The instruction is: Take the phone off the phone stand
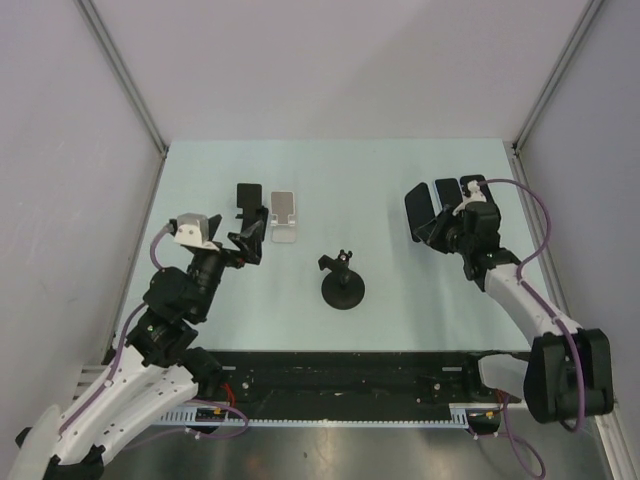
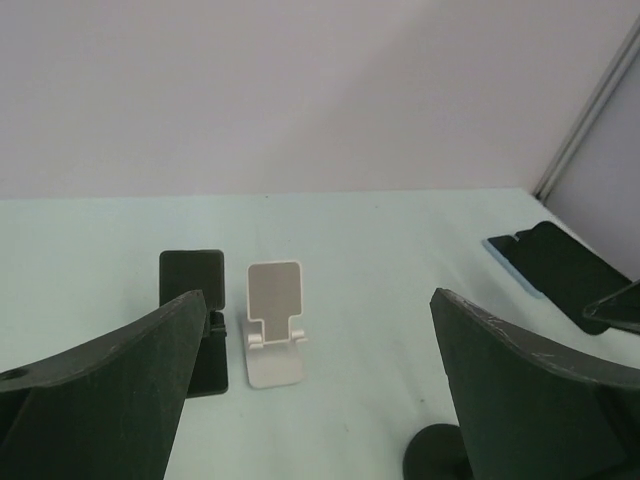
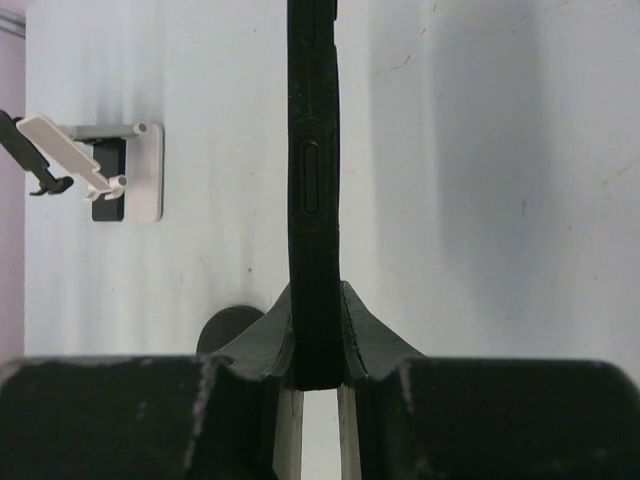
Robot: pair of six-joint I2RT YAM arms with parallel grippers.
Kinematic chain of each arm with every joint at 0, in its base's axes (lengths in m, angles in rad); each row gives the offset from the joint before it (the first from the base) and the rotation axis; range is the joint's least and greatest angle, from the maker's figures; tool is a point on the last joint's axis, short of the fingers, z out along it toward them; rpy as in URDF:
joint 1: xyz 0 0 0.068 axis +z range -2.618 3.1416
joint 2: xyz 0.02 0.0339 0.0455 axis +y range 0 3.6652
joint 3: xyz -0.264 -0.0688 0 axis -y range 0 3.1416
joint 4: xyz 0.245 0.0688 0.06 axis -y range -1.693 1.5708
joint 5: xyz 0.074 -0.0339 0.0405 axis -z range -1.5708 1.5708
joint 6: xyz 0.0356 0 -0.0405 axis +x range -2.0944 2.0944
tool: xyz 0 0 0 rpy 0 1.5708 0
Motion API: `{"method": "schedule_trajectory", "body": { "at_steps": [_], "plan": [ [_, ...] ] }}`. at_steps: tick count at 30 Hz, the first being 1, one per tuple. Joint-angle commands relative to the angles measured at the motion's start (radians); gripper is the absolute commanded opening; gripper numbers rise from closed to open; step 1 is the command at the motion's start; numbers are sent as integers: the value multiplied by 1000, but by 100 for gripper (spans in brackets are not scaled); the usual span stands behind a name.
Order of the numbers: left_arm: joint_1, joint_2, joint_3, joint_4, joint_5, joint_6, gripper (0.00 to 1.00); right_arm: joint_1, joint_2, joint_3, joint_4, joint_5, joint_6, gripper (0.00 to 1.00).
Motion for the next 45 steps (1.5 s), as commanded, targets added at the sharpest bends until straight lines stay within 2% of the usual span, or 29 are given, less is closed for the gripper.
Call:
{"method": "schedule_trajectory", "body": {
  "at_steps": [1,14,22,29,31,34,36,37,40,45],
  "plan": [
    [4,9,-27,7,-34,65,100,-58,126,106,173,-95,67,0],
    [4,-51,-58,-4,-70,91,100,-106,553,228,404,-180,197,0],
    [4,-71,-56,-5,-44,82,100,-118,713,232,580,-158,260,0],
    [4,-72,-58,-5,-32,81,100,-137,796,234,611,-143,286,3],
    [4,-72,-58,-5,-26,79,100,-137,816,234,609,-151,289,7],
    [4,-63,-58,-5,-20,77,100,-170,830,234,593,-158,286,28],
    [4,-60,-58,-7,-18,76,100,-170,827,232,567,-157,265,36],
    [4,-60,-58,-7,-18,76,100,-170,821,232,556,-157,255,44],
    [4,-54,-58,-7,-12,73,100,-170,807,232,516,-148,225,55],
    [4,-51,-58,-7,0,71,100,-167,766,234,426,-129,170,66]
  ]
}}
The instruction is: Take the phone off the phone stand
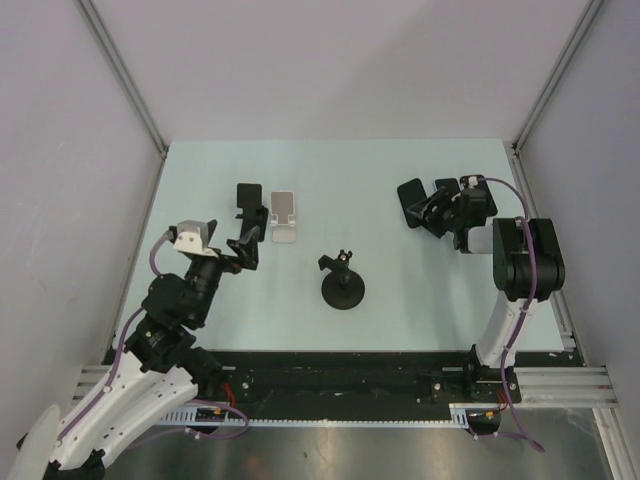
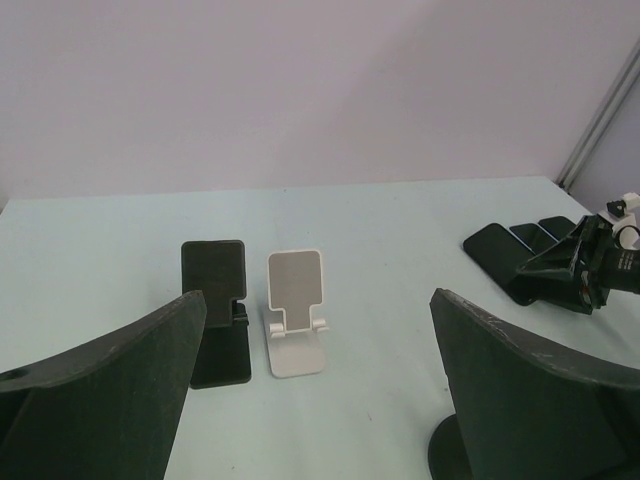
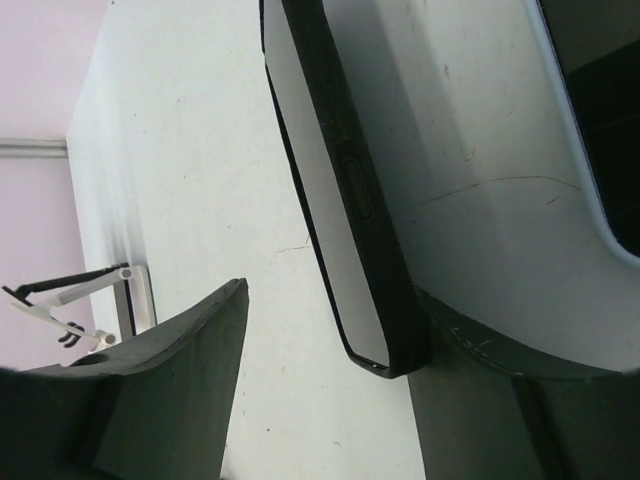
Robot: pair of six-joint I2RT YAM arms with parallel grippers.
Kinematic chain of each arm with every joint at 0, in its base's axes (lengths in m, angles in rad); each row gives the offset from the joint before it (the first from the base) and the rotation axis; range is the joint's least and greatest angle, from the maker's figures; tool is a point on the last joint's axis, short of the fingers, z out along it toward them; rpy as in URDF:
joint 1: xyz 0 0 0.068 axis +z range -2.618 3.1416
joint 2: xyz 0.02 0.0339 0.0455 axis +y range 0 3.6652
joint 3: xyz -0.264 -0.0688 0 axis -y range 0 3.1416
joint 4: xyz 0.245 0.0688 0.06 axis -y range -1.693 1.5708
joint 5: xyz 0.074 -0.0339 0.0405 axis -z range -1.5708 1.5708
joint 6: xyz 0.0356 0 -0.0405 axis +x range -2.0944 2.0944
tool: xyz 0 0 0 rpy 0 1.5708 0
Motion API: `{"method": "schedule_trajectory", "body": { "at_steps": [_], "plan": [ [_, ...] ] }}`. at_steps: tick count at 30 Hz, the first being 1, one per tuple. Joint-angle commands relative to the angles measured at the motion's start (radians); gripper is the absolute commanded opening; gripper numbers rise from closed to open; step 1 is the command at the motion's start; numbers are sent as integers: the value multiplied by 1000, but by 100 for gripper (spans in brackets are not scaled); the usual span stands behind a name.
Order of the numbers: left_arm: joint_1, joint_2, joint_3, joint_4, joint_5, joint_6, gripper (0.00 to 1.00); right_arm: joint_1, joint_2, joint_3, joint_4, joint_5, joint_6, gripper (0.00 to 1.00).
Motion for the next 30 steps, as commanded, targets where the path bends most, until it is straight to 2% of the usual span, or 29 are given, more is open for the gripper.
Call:
{"method": "schedule_trajectory", "body": {
  "at_steps": [1,9,12,13,14,17,23,30],
  "plan": [
    [5,3,-7,15,23,15,100,7,-46,11,-142,57,-102,69],
    [5,5,-7,15,28,14,100,23,-131,11,-360,195,-227,83],
    [5,8,-7,13,32,11,100,55,-154,13,-400,246,-274,90],
    [5,9,-7,15,35,11,100,59,-161,21,-411,257,-291,98],
    [5,11,-7,15,37,9,100,73,-160,43,-428,277,-307,100],
    [5,12,-7,13,40,9,100,95,-152,94,-501,304,-363,100],
    [5,9,-7,13,40,9,100,165,-100,243,-644,454,-477,99],
    [5,9,-7,13,43,11,100,193,-7,376,-750,482,-551,100]
  ]
}}
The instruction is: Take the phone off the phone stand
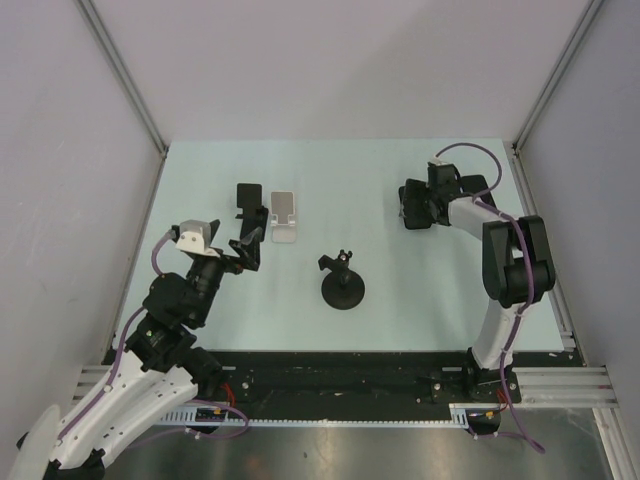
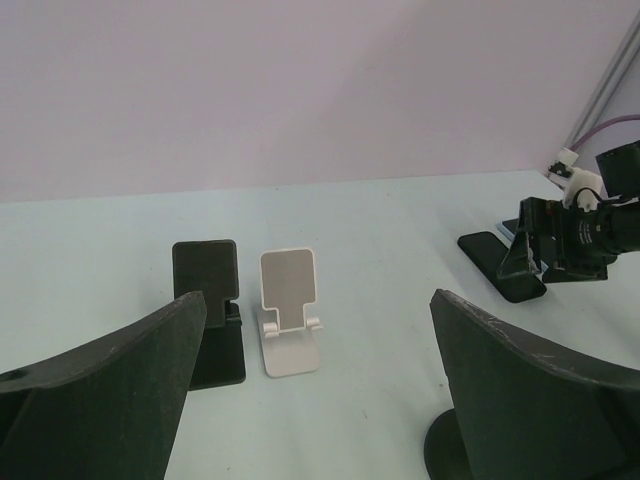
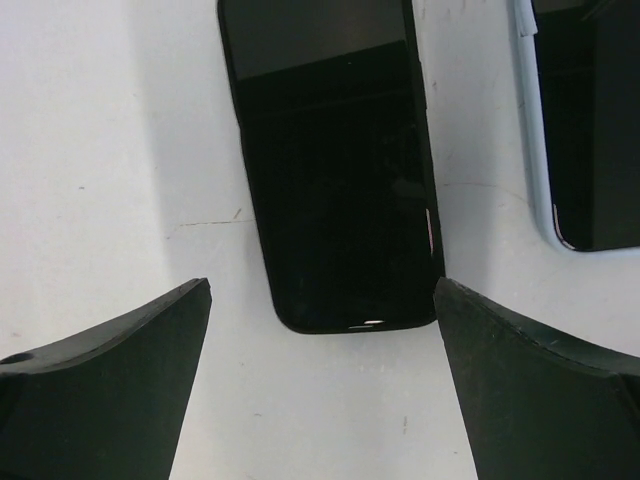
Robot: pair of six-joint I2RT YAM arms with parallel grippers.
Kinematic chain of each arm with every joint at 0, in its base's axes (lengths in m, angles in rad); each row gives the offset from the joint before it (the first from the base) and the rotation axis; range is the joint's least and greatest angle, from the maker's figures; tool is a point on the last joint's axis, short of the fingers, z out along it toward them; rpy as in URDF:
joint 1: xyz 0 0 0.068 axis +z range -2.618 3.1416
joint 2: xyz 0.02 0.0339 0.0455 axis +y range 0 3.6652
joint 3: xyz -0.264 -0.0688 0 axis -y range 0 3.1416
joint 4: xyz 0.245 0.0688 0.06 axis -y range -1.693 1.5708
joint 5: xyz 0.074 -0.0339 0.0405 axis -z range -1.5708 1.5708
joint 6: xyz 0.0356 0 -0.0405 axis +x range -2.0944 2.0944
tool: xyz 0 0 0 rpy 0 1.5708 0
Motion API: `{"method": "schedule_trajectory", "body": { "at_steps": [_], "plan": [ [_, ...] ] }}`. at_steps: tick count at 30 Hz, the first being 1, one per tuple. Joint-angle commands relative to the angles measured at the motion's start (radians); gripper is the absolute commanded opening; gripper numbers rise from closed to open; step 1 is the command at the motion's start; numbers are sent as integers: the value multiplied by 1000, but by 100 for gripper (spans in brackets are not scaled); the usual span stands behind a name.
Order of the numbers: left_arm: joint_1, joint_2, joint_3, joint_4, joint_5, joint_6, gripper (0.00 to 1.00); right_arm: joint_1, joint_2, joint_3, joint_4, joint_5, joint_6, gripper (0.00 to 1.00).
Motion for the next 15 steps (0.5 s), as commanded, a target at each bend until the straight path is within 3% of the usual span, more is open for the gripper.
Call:
{"method": "schedule_trajectory", "body": {
  "at_steps": [1,15],
  "plan": [
    [5,1,-7,13,18,10,100,17,67,96,-101,68,-82,100],
    [5,-6,-7,12,13,15,100,84,193,257,-234,230,-182,98]
  ]
}}
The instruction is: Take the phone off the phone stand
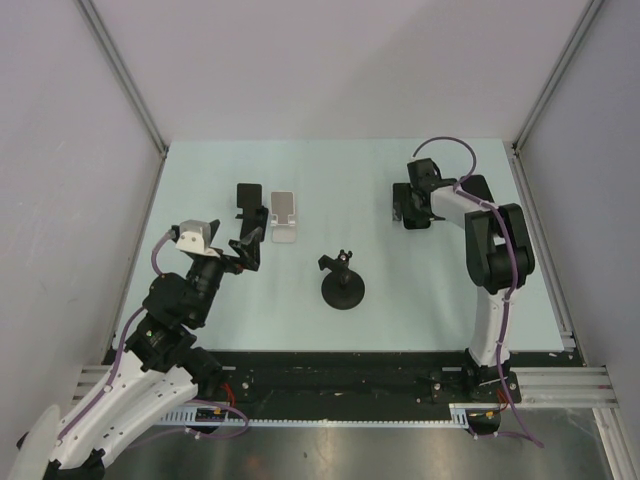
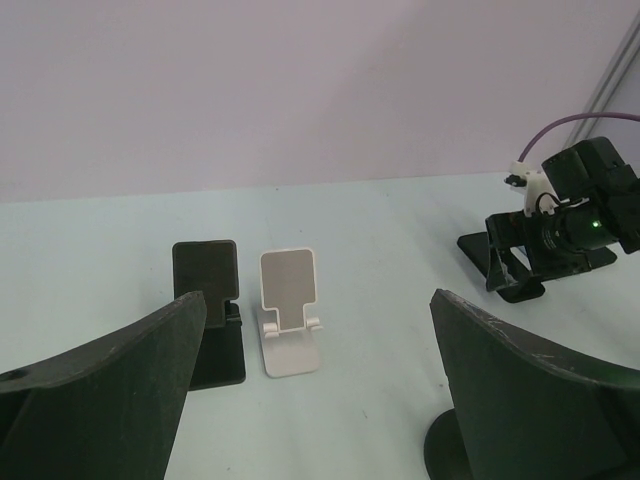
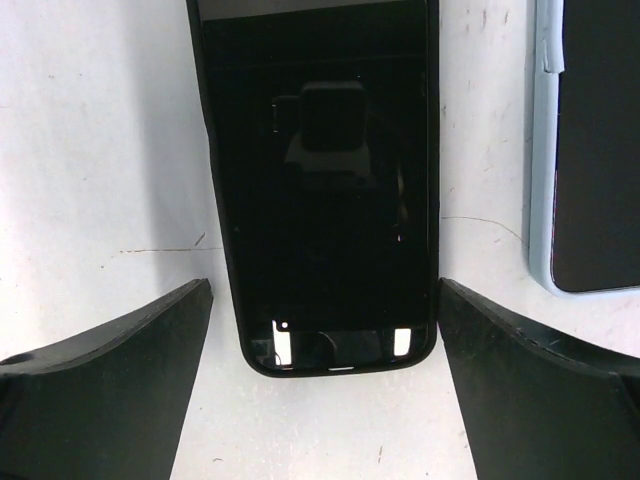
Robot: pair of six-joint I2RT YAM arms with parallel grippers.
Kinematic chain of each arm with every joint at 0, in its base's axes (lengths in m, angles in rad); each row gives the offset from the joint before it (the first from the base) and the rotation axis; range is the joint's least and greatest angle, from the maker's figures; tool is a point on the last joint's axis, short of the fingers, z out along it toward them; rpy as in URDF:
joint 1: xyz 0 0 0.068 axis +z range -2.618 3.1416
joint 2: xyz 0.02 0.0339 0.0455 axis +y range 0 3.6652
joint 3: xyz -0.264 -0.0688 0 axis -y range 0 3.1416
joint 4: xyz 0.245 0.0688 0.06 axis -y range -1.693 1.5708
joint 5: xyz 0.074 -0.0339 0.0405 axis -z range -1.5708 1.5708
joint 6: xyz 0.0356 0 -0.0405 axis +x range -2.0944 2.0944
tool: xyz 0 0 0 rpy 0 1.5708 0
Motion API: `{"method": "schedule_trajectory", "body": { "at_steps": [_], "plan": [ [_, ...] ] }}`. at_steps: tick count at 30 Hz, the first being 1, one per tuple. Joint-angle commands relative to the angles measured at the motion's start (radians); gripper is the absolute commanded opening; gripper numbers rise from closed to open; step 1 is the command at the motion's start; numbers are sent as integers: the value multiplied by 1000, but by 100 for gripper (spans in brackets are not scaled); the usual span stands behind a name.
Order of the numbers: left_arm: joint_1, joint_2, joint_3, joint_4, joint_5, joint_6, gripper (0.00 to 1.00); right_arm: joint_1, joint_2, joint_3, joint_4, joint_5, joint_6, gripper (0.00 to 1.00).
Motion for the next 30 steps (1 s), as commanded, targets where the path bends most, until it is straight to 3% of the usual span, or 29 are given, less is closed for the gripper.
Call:
{"method": "schedule_trajectory", "body": {
  "at_steps": [1,3,10,30],
  "plan": [
    [5,-7,-7,12,13,13,100,11,29,54,-49,57,-42,94],
    [5,-7,-7,10,13,16,100,13,29,61,-54,57,-57,89],
    [5,-7,-7,10,15,14,100,-10,26,80,-58,13,-120,55],
    [5,5,-7,10,11,14,100,-76,76,111,0,-39,-184,51]
  ]
}}
